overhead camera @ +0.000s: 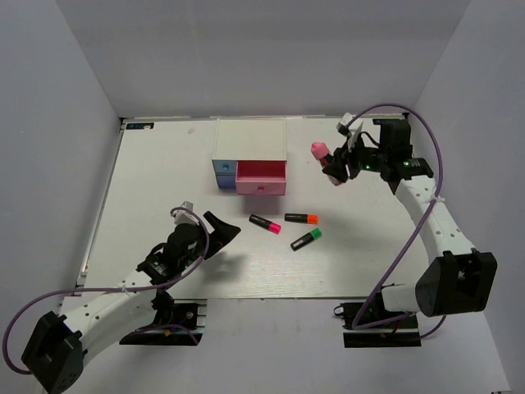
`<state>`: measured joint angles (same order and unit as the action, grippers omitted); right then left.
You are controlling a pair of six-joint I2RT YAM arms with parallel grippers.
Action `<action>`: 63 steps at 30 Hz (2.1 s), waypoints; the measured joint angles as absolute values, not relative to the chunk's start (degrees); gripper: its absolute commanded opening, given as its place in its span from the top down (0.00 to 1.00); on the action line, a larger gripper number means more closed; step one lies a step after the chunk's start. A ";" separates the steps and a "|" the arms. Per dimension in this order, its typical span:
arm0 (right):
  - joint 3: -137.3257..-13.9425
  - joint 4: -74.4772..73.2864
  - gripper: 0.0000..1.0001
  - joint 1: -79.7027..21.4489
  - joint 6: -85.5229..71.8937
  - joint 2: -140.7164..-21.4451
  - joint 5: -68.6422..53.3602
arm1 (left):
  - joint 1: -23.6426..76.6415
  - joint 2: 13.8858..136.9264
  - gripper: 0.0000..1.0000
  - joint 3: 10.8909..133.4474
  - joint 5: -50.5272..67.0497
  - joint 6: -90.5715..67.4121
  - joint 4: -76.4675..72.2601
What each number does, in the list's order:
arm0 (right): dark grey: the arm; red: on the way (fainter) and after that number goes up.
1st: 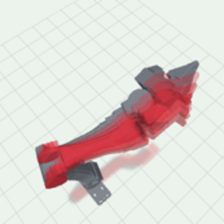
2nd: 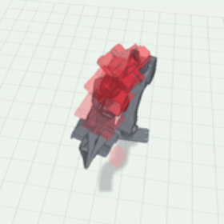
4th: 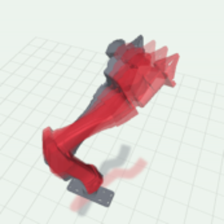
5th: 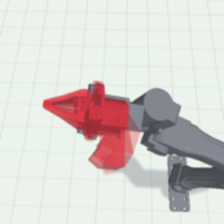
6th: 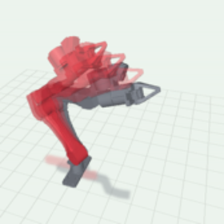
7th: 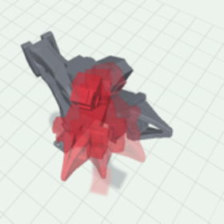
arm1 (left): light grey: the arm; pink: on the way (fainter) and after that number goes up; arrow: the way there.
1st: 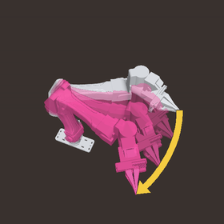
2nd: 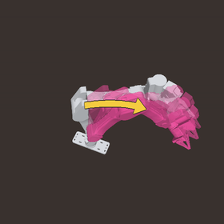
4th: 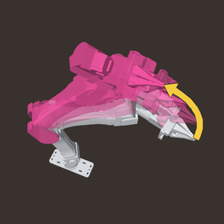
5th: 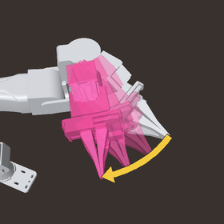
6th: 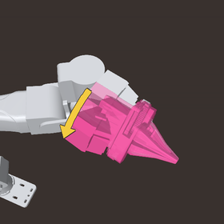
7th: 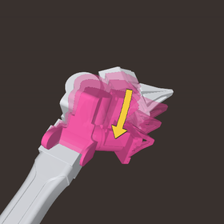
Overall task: Sort the stationery into containers
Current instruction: Place the stationery into the container
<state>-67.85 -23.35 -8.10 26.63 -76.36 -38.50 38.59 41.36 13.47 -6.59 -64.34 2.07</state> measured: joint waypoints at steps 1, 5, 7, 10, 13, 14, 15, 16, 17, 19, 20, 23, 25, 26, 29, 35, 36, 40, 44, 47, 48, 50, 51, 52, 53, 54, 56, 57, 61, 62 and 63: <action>-69.25 -23.27 0.90 -8.73 27.79 -76.73 -40.51 | 38.59 41.95 0.00 13.47 -6.37 -64.31 1.34; -77.38 -22.39 0.90 -13.43 30.76 -81.82 -46.35 | 38.59 44.53 0.00 13.47 -5.08 -64.29 -0.54; -81.93 -21.98 0.90 -16.16 32.18 -85.32 -47.81 | 38.59 45.67 0.00 13.47 -4.54 -64.18 -0.95; -87.88 -20.91 0.90 -19.79 34.94 -90.39 -48.60 | 38.59 46.74 0.00 13.47 -3.60 -64.07 -1.48; -91.79 -20.84 0.90 -22.90 36.88 -95.68 -48.58 | 38.59 47.07 0.00 13.47 -2.76 -64.01 -2.17; -93.01 -20.88 0.89 -23.66 37.69 -97.32 -48.53 | 38.57 47.16 0.00 13.47 -2.52 -63.99 -2.24; -93.91 -21.06 0.87 -24.34 38.37 -98.80 -48.34 | 38.59 47.27 0.00 13.47 -2.39 -63.96 -2.24; -94.63 -21.23 0.87 -24.99 39.57 -100.18 -47.94 | 38.59 47.44 0.00 13.47 -2.15 -63.94 -2.37; -94.98 -21.56 0.86 -25.52 40.88 -101.36 -47.51 | 38.59 47.62 0.00 13.47 -2.02 -63.92 -2.55; -95.13 -23.24 0.83 -26.65 43.59 -103.15 -46.02 | 38.59 47.90 0.00 13.47 -1.78 -63.92 -2.85; -95.13 -24.08 0.81 -27.11 44.93 -103.74 -45.17 | 38.59 48.07 0.00 13.47 -1.63 -63.92 -3.07; -95.15 -26.35 0.72 -28.25 48.58 -104.99 -42.74 | 38.59 48.60 0.00 13.47 -0.99 -63.90 -3.40; -95.15 -27.59 0.67 -28.84 50.61 -105.38 -41.34 | 38.59 48.82 0.00 13.47 -0.82 -63.90 -3.51; -95.15 -28.21 0.63 -29.08 51.62 -105.43 -40.69 | 38.59 48.93 0.00 13.47 -0.80 -63.90 -3.55; -95.15 -29.50 0.53 -29.39 53.93 -105.43 -39.64 | 38.59 49.43 0.00 13.47 -0.73 -63.90 -4.01; -95.13 -30.17 0.39 -29.71 56.01 -105.43 -38.37 | 38.59 50.50 0.00 13.47 -0.36 -63.90 -4.82; -95.13 -30.15 0.38 -29.76 56.16 -105.43 -38.24 | 38.59 50.59 0.00 13.47 -0.34 -63.90 -4.84; -95.13 -30.13 0.36 -30.00 56.14 -105.43 -38.22 | 38.59 50.59 0.00 13.47 -0.19 -63.90 -4.89; -95.15 -30.06 0.61 -30.02 55.72 -105.43 -38.54 | 38.59 50.59 0.00 13.47 -0.12 -63.90 -5.08; -95.59 -30.76 1.00 -30.02 55.72 -105.41 -40.75 | 38.59 50.59 0.00 13.47 -0.10 -63.90 -5.15; -96.09 -31.64 1.00 -30.02 55.83 -105.41 -41.69 | 38.59 50.59 0.00 13.47 -0.10 -63.90 -5.17; -96.97 -33.47 1.00 -30.04 56.40 -105.12 -43.70 | 38.59 50.59 0.00 13.47 -0.08 -63.90 -5.17; -97.12 -34.17 1.00 -30.04 56.86 -104.86 -44.53 | 38.59 50.59 0.00 13.47 -0.05 -63.90 -5.17; -97.12 -35.00 1.00 -30.09 57.49 -104.42 -45.34 | 38.59 50.59 0.00 13.47 -0.03 -63.90 -5.17; -97.12 -35.81 1.00 -30.22 57.89 -104.01 -45.71 | 38.59 50.59 0.00 13.47 -0.03 -63.90 -5.17; -97.12 -36.56 1.00 -30.41 58.46 -103.68 -46.04 | 38.59 50.59 0.00 13.47 0.01 -63.90 -5.15; -97.12 -38.06 1.00 -30.92 59.92 -103.18 -46.57 | 38.59 50.59 0.00 13.47 0.01 -63.90 -5.15; -97.12 -38.94 1.00 -31.20 60.66 -103.11 -46.68 | 38.59 50.57 0.00 13.47 0.03 -63.90 -5.13; -97.32 -44.23 1.00 -32.47 64.20 -103.26 -46.33 | 38.59 50.46 0.00 13.47 0.03 -63.90 -4.97; -97.36 -45.17 1.00 -32.84 64.88 -103.35 -45.89 | 38.59 50.37 0.00 13.47 0.03 -63.90 -4.99; -97.36 -45.95 1.00 -33.21 65.21 -103.46 -45.23 | 38.59 50.28 0.00 13.47 0.03 -63.90 -5.02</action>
<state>-97.36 -45.95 -33.21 65.21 -103.46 -45.23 38.59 50.28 13.47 0.03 -63.90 -5.02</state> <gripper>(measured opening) 0.008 0.989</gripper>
